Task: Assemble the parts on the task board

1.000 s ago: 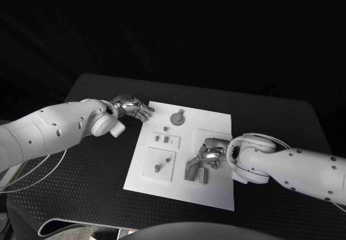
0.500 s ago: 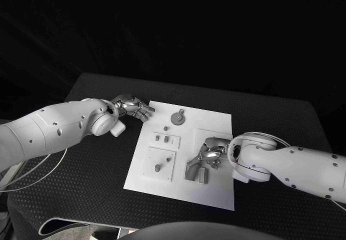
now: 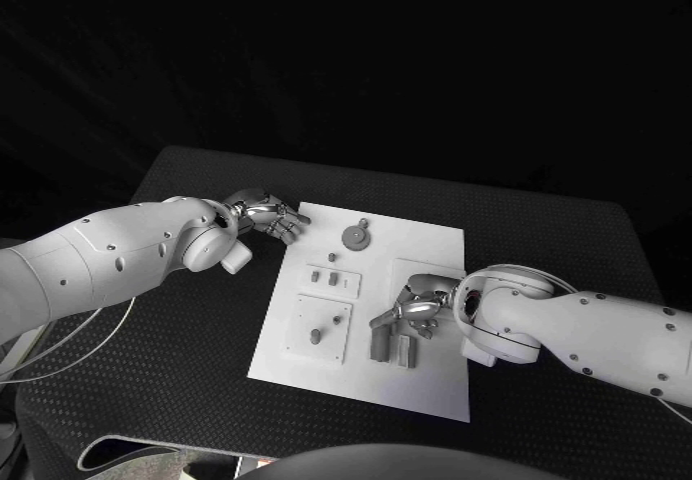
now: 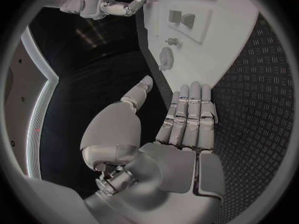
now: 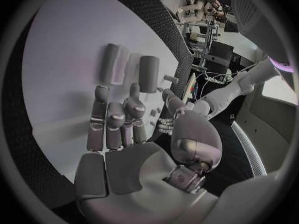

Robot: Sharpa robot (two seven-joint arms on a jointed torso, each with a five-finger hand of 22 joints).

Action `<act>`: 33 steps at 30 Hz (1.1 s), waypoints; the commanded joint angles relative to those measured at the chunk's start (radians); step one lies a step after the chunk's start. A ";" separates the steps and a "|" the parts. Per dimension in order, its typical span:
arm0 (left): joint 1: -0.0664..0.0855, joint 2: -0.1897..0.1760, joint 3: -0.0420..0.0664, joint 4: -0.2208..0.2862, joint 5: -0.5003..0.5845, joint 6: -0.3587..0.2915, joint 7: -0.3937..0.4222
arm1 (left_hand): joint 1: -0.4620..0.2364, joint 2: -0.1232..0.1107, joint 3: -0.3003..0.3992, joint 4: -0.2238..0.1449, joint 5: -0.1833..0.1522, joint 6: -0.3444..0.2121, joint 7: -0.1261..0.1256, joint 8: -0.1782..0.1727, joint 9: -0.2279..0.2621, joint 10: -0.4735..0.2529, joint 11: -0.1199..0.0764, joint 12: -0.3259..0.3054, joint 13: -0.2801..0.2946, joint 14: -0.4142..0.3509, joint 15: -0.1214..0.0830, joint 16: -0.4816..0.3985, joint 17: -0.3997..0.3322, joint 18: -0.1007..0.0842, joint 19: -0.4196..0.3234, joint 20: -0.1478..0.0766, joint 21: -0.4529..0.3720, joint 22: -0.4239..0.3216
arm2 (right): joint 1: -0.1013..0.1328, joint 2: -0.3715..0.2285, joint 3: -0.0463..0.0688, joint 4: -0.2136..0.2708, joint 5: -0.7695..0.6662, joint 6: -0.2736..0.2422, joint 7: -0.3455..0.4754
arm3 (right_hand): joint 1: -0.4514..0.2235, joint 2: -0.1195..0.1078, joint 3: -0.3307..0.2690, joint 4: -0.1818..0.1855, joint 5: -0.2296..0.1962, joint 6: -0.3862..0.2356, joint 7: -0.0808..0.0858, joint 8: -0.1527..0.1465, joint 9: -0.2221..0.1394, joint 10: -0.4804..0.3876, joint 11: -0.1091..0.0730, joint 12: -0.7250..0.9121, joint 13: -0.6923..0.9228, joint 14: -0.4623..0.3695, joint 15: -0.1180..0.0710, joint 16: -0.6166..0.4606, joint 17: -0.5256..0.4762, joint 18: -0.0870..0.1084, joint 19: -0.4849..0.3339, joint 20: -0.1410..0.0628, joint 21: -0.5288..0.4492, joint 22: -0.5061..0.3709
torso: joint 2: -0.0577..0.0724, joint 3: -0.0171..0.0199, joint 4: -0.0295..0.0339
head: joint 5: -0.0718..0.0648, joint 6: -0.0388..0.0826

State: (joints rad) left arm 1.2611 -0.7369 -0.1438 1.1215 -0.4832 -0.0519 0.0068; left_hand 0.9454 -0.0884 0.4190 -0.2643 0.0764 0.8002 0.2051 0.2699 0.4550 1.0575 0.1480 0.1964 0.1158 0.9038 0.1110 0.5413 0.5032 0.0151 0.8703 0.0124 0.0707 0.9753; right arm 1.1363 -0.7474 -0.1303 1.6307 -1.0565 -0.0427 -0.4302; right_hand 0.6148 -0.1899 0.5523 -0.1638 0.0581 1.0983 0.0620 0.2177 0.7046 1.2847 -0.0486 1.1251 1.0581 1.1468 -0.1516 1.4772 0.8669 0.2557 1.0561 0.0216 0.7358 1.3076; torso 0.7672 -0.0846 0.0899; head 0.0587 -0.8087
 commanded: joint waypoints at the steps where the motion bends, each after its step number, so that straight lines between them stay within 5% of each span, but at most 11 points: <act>1: -0.001 0.001 0.000 0.002 -0.006 0.018 -0.005 | -0.008 -0.003 -0.001 -0.004 -0.003 -0.005 0.001 0.003 -0.001 -0.008 0.002 0.001 0.001 -0.007 0.003 -0.005 0.001 0.005 -0.006 0.002 -0.001 -0.001 | 0.000 0.002 -0.001 -0.001 0.006 0.007 0.012 | -0.001 -0.018 0.017 0.015 -0.005 -0.014 0.003 -0.008 -0.001 -0.011 0.001 -0.008 -0.001 -0.010 0.003 -0.007 0.000 0.006 -0.003 0.003 -0.006 0.012 | 0.000 -0.0006 -0.0002 | 0.000 0.001; 8: -0.001 0.001 0.000 0.002 -0.007 0.019 -0.007 | -0.009 -0.004 -0.001 -0.004 -0.004 -0.005 0.001 0.003 -0.001 -0.008 0.002 0.001 0.001 -0.007 0.003 -0.006 0.002 0.005 -0.006 0.002 -0.001 -0.001 | 0.001 0.002 -0.001 -0.004 -0.016 0.012 0.000 | 0.001 -0.039 0.033 0.033 -0.005 -0.029 0.009 -0.015 -0.001 -0.024 0.007 -0.014 -0.002 -0.022 0.009 -0.012 0.000 0.006 -0.015 0.010 -0.010 0.015 | 0.000 -0.0003 -0.0004 | 0.000 0.000; 18: -0.001 0.002 0.000 0.002 -0.008 0.022 -0.008 | -0.009 -0.004 -0.001 -0.004 -0.006 -0.005 0.001 0.003 -0.001 -0.008 0.002 0.002 0.001 -0.007 0.003 -0.006 0.002 0.005 -0.006 0.002 -0.001 -0.001 | 0.001 -0.004 -0.001 -0.004 -0.059 0.013 -0.007 | 0.004 -0.039 0.038 0.039 -0.004 -0.031 0.010 -0.015 0.000 -0.026 0.008 -0.015 -0.003 -0.025 0.010 -0.012 0.001 0.006 -0.018 0.012 -0.010 0.017 | 0.000 0.0007 -0.0009 | -0.001 -0.002; 26: -0.001 0.001 -0.001 0.002 -0.011 0.024 -0.010 | -0.009 -0.003 -0.001 -0.004 -0.006 -0.005 0.001 0.004 -0.001 -0.008 0.002 0.002 0.001 -0.007 0.003 -0.006 0.003 0.005 -0.006 0.002 0.000 -0.001 | 0.001 -0.027 -0.001 0.020 -0.125 -0.008 -0.011 | 0.023 0.020 0.000 -0.013 -0.005 -0.010 0.002 0.000 0.010 -0.016 0.001 -0.009 -0.003 -0.020 0.006 -0.006 0.002 0.006 -0.019 0.014 -0.002 0.020 | 0.001 0.0010 -0.0005 | 0.001 -0.004; 33: -0.001 0.000 -0.001 0.002 -0.012 0.024 -0.010 | -0.009 -0.003 -0.001 -0.004 -0.007 -0.005 0.001 0.004 -0.001 -0.008 0.002 0.002 0.001 -0.007 0.003 -0.007 0.003 0.005 -0.006 0.002 0.000 -0.001 | 0.014 -0.063 0.015 0.028 -0.191 -0.077 0.015 | 0.024 -0.011 0.006 -0.010 -0.005 0.004 -0.004 0.008 0.014 -0.006 -0.005 -0.005 -0.004 -0.011 0.000 -0.004 0.001 0.006 -0.008 0.008 0.000 0.017 | 0.000 -0.0004 -0.0019 | -0.001 -0.003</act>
State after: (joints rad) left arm 1.2614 -0.7382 -0.1437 1.1216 -0.4885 -0.0443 0.0008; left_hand 0.9431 -0.0906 0.4190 -0.2643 0.0726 0.8002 0.2051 0.2699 0.4550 1.0575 0.1481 0.1964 0.1157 0.9002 0.1146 0.5413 0.5048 0.0151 0.8704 0.0125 0.0708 0.9756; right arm 1.1490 -0.8086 -0.1157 1.6618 -1.1763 -0.0676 -0.4348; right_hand 0.6385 -0.1921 0.5538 -0.1736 0.0581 1.0963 0.0588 0.2209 0.7178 1.2742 -0.0520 1.1150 1.0550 1.1353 -0.1464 1.4693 0.8683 0.2557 1.0454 0.0322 0.7301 1.3076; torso 0.7678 -0.0840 0.0890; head 0.0592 -0.8116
